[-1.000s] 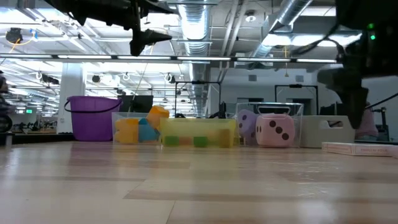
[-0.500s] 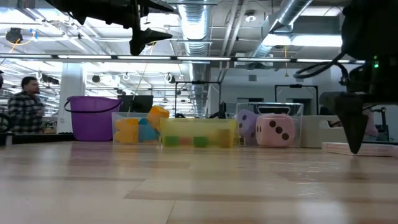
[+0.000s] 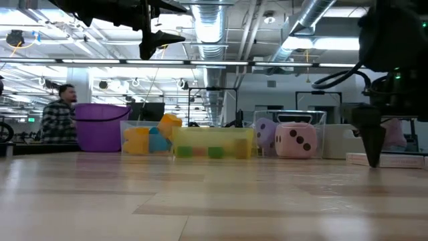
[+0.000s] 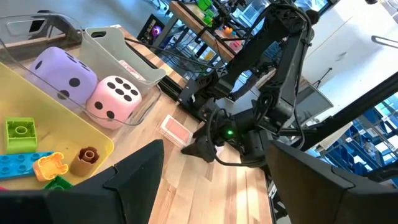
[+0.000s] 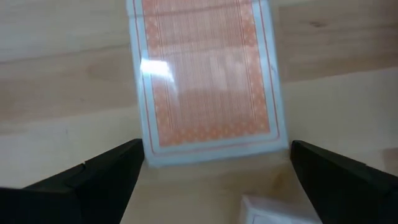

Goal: Pick & Place Toys
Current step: Put the orange deck of cards into the gray bin

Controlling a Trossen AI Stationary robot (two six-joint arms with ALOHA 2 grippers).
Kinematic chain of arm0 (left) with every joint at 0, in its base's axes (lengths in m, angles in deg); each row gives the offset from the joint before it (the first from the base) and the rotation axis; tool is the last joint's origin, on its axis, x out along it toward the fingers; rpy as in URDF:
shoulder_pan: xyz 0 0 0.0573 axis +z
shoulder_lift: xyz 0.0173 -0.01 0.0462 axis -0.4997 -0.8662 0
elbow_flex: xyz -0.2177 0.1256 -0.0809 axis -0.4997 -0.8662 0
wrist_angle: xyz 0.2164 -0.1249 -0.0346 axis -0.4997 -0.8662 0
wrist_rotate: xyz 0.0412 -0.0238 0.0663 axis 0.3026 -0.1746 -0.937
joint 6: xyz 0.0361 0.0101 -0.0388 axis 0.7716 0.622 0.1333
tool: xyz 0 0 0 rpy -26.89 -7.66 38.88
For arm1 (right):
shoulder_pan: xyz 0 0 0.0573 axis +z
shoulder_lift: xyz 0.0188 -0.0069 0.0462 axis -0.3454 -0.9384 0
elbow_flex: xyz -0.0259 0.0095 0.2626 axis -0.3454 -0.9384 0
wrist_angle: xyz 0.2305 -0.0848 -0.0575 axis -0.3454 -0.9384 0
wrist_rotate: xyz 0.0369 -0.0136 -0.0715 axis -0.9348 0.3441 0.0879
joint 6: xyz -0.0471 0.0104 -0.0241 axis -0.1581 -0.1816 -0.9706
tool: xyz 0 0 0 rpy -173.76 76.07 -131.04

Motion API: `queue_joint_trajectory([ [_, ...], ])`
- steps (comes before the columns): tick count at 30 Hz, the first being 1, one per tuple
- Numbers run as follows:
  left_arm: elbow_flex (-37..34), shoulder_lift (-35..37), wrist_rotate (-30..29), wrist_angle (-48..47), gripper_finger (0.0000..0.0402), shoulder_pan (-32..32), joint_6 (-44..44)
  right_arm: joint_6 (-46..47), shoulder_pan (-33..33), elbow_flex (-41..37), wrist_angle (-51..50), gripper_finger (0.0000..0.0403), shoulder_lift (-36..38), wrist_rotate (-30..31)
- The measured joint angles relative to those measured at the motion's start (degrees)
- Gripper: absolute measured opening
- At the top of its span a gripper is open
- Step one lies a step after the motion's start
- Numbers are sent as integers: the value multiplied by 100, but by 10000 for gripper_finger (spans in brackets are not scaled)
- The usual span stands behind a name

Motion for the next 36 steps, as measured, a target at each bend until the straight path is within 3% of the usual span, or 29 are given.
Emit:
queue_joint_trajectory([
  [17, 0, 2, 2, 0, 278, 0, -2, -868, -641, -129, 311, 396, 1, 392],
  [25, 0, 2, 2, 0, 278, 0, -2, -918, -653, -111, 359, 339, -6, 372],
  [30, 0, 2, 2, 0, 278, 0, -2, -895, -662, 249, 7, 301, -42, 248],
  [36, 0, 4, 2, 0, 278, 0, -2, -1372, -656, 1066, -762, 318, -30, 293],
])
